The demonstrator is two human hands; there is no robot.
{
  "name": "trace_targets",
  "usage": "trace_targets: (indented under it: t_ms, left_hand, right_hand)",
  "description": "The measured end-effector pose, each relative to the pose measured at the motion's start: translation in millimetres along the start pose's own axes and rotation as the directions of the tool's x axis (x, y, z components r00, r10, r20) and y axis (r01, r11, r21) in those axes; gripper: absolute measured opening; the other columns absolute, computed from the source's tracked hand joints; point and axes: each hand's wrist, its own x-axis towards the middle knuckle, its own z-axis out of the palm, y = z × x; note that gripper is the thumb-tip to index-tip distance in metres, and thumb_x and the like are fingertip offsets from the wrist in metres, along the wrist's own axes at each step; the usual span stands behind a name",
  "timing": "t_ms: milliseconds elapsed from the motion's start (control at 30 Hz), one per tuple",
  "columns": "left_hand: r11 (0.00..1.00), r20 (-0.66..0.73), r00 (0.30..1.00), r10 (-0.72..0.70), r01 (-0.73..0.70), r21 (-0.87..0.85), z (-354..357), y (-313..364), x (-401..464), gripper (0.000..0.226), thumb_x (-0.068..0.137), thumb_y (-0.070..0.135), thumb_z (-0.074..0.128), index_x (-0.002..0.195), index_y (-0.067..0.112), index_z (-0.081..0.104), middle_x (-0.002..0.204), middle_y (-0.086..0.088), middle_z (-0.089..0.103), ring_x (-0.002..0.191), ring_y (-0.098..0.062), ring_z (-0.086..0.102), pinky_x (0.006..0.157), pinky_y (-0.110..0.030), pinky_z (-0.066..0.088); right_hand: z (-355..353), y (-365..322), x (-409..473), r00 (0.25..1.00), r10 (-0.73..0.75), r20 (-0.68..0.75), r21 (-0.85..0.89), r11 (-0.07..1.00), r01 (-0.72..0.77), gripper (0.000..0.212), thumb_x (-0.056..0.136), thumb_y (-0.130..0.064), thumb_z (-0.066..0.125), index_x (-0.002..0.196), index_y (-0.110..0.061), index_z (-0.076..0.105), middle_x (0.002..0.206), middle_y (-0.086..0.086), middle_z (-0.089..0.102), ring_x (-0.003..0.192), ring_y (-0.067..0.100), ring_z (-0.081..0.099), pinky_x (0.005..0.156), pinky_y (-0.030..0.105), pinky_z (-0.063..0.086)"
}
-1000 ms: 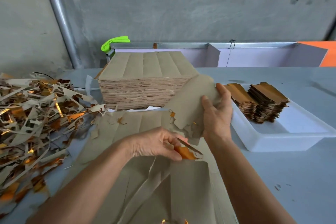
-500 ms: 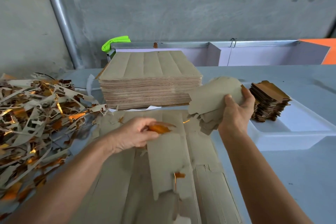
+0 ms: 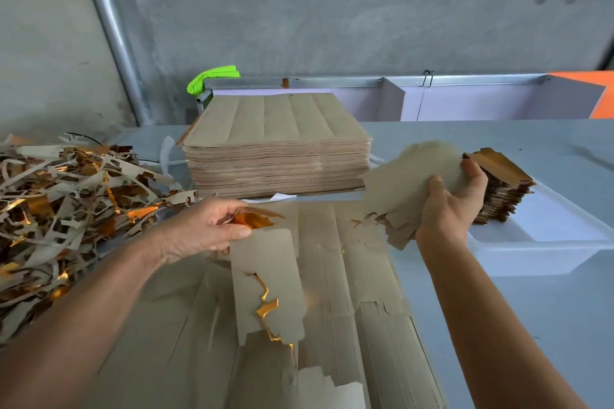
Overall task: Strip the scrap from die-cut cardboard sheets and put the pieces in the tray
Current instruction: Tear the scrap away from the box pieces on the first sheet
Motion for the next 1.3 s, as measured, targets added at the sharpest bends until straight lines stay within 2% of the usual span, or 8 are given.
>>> trace_targets:
  t_ms: [233, 367, 600, 867, 967, 1067, 1167, 1300]
  left_hand:
    - [0.999, 0.041, 0.998, 0.048, -0.047, -0.014, 1, 10, 5, 0.007, 0.087, 0.003, 0.061, 0.092, 0.008, 0.064, 0.065, 0.006, 0.056, 0.050, -0.006, 0.044, 0.056, -0.018, 0.045]
    - [0.996, 0.079, 0.993, 0.083, -0.085, 0.020, 7, 14, 6, 0.008, 0.088, 0.005, 0.061, 0.084, 0.011, 0.064, 0.059, 0.004, 0.056, 0.055, -0.009, 0.049, 0.062, -0.013, 0.045]
    - [0.991, 0.054, 0.994, 0.099, -0.103, 0.086, 22, 18, 13, 0.009, 0.093, 0.009, 0.055, 0.094, 0.003, 0.062, 0.057, 0.006, 0.058, 0.065, -0.007, 0.055, 0.075, -0.016, 0.046]
    - [0.961, -0.039, 0.991, 0.127, -0.113, 0.253, 33, 26, 23, 0.014, 0.095, 0.011, 0.052, 0.083, 0.012, 0.060, 0.052, 0.013, 0.053, 0.055, 0.001, 0.048, 0.057, -0.008, 0.037]
    - [0.958, -0.092, 0.987, 0.128, -0.099, 0.270, 37, 26, 26, 0.016, 0.096, 0.016, 0.052, 0.086, 0.008, 0.062, 0.051, 0.011, 0.052, 0.055, -0.003, 0.047, 0.058, -0.015, 0.038]
    - [0.972, -0.235, 0.962, 0.137, -0.085, 0.221, 38, 23, 25, 0.021, 0.097, 0.016, 0.050, 0.084, 0.006, 0.064, 0.059, 0.009, 0.064, 0.052, -0.008, 0.045, 0.061, -0.026, 0.040]
    - [0.976, -0.406, 0.901, 0.154, -0.075, 0.204, 32, 18, 21, 0.024, 0.098, 0.012, 0.047, 0.085, 0.007, 0.066, 0.080, 0.006, 0.072, 0.054, -0.012, 0.044, 0.064, -0.038, 0.047]
    - [0.942, -0.367, 0.912, 0.184, -0.056, 0.332, 31, 14, 11, 0.023, 0.091, 0.017, 0.060, 0.069, 0.020, 0.067, 0.059, 0.013, 0.062, 0.049, -0.009, 0.046, 0.052, -0.028, 0.041]
  right_hand:
    - [1, 6, -18, 0.962, -0.049, 0.267, -0.205, 0.973, 0.106, 0.059, 0.087, 0.002, 0.040, 0.138, -0.029, 0.042, 0.134, -0.006, 0.049, 0.126, 0.018, 0.044, 0.108, 0.041, 0.037]
    - [5, 0, -23, 0.955, 0.093, 0.281, -0.201, 0.979, -0.036, 0.038, 0.092, 0.000, 0.040, 0.107, -0.022, 0.067, 0.095, -0.024, 0.055, 0.095, 0.005, 0.055, 0.100, 0.040, 0.046]
    - [10, 1, -31, 0.916, 0.163, 0.366, -0.285, 0.957, -0.056, 0.035, 0.094, -0.006, 0.040, 0.099, -0.025, 0.069, 0.091, -0.023, 0.054, 0.087, 0.003, 0.053, 0.094, 0.040, 0.050]
    - [5, -7, -78, 0.641, 0.150, 0.753, -0.261, 0.962, 0.080, 0.019, 0.086, -0.039, 0.066, 0.082, -0.022, 0.072, 0.080, 0.000, 0.071, 0.077, 0.012, 0.065, 0.067, 0.026, 0.054]
    - [5, -7, -88, 0.529, 0.202, 0.824, -0.224, 0.974, -0.024, 0.007, 0.082, -0.022, 0.073, 0.079, -0.016, 0.071, 0.080, 0.002, 0.073, 0.076, 0.016, 0.070, 0.064, 0.028, 0.058]
    - [7, -1, -85, 0.674, 0.258, 0.692, -0.293, 0.954, -0.064, 0.015, 0.084, -0.012, 0.070, 0.072, -0.004, 0.066, 0.073, 0.011, 0.068, 0.068, 0.025, 0.064, 0.067, 0.043, 0.057]
    - [5, 4, -71, 0.830, 0.377, 0.412, -0.230, 0.924, -0.305, 0.022, 0.084, -0.010, 0.068, 0.066, -0.003, 0.057, 0.072, 0.015, 0.057, 0.066, 0.023, 0.052, 0.063, 0.041, 0.050]
    - [0, 6, -59, 0.869, 0.443, 0.220, -0.083, 0.896, -0.436, 0.019, 0.087, -0.010, 0.064, 0.069, -0.010, 0.058, 0.077, 0.012, 0.061, 0.071, 0.023, 0.056, 0.072, 0.043, 0.053]
